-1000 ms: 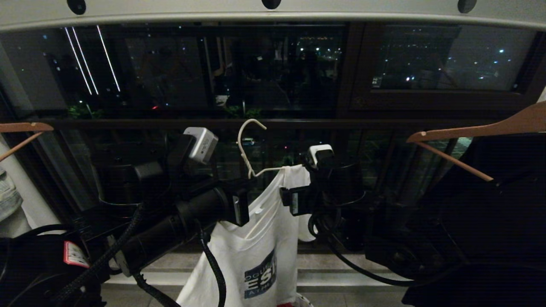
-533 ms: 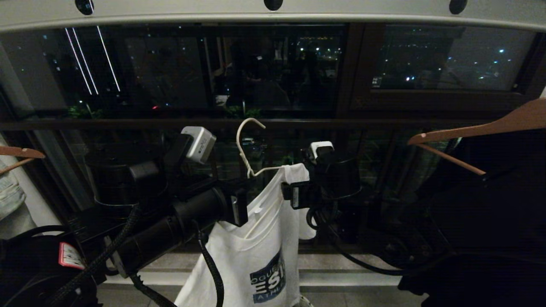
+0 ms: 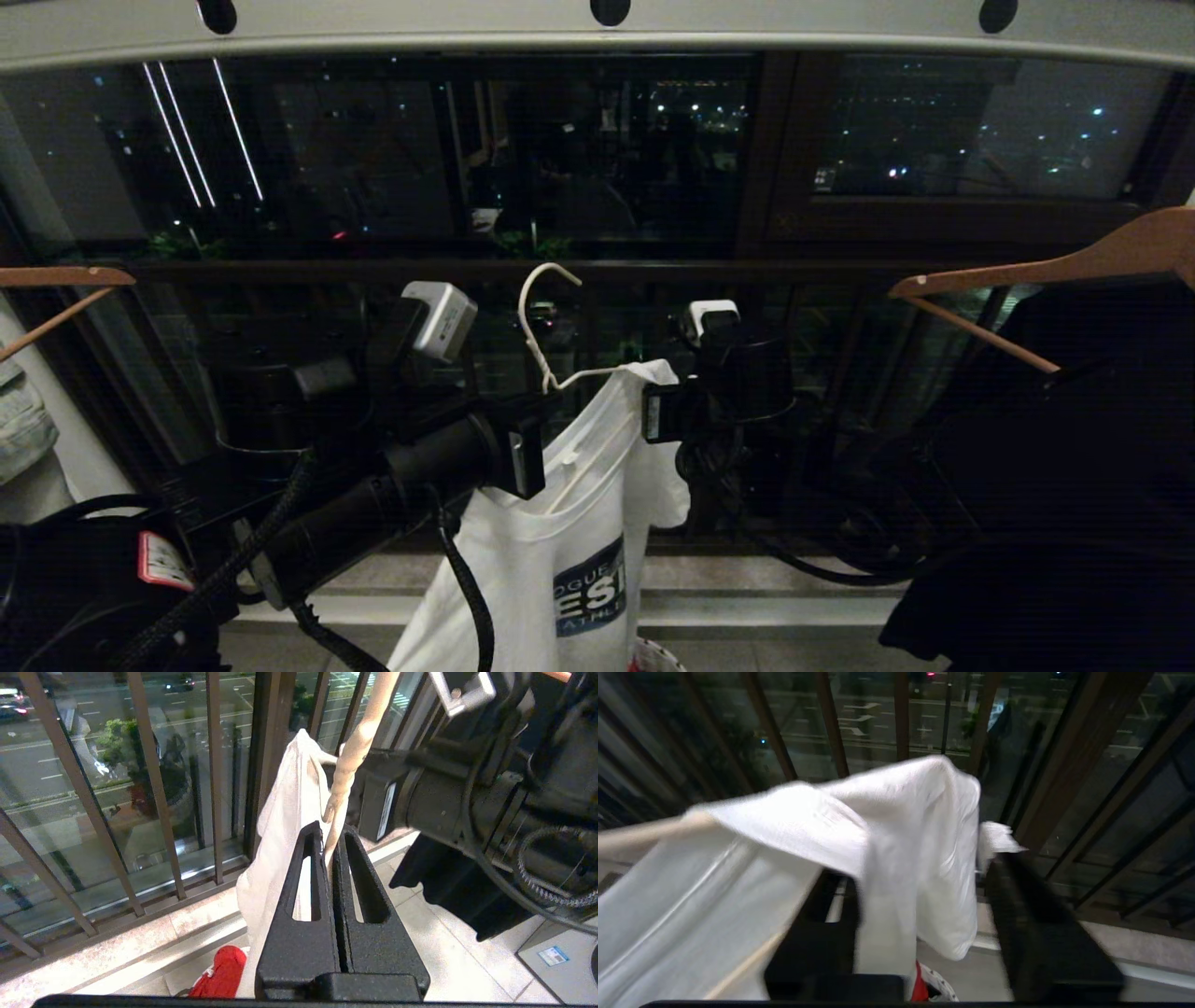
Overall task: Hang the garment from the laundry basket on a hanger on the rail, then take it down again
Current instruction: Take the clothes off the clothes rack
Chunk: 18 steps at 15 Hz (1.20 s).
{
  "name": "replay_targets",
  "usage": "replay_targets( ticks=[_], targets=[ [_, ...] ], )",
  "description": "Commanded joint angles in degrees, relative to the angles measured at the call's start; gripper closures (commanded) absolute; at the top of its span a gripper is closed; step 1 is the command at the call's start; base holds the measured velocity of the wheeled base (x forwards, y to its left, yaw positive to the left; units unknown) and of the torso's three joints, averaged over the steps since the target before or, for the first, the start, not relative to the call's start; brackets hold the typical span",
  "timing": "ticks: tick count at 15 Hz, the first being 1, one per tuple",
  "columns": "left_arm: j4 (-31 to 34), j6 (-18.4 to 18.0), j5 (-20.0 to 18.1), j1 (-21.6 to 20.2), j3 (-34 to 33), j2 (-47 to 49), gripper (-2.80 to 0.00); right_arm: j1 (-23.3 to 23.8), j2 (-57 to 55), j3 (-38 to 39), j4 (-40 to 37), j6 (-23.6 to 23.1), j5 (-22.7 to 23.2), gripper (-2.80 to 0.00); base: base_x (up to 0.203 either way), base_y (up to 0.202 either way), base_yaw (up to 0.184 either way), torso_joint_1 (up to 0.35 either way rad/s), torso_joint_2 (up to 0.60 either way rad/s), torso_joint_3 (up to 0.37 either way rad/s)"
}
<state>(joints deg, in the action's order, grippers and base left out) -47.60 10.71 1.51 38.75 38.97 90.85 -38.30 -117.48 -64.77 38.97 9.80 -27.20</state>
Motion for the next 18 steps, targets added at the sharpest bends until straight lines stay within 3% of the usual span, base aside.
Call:
replay_targets(
  ticks=[1,10,18],
  targets=[
    [-0.21,-0.38,0.22,-0.01,-0.47,0.91,0.0,0.96,0.15,-0.28,0.41,0.12,-0.14,0.0,0.0,0.0,0.0,0.0,0.0,0.0],
    [-0.12,-1.4,-0.02,0.45,-1.88,-0.32,0.0,9.01,-3.82,-4.56,1.01,0.2,0.43,0.0,0.0,0.0,0.0,0.0,0.0,0.0],
    [-0.21,-2.0,0.24,0.45,-1.8,0.03,0.0,11.57,-6.84,-5.66,4.14,0.22,0.74,0.0,0.0,0.0,0.0,0.0,0.0,0.0]
  ],
)
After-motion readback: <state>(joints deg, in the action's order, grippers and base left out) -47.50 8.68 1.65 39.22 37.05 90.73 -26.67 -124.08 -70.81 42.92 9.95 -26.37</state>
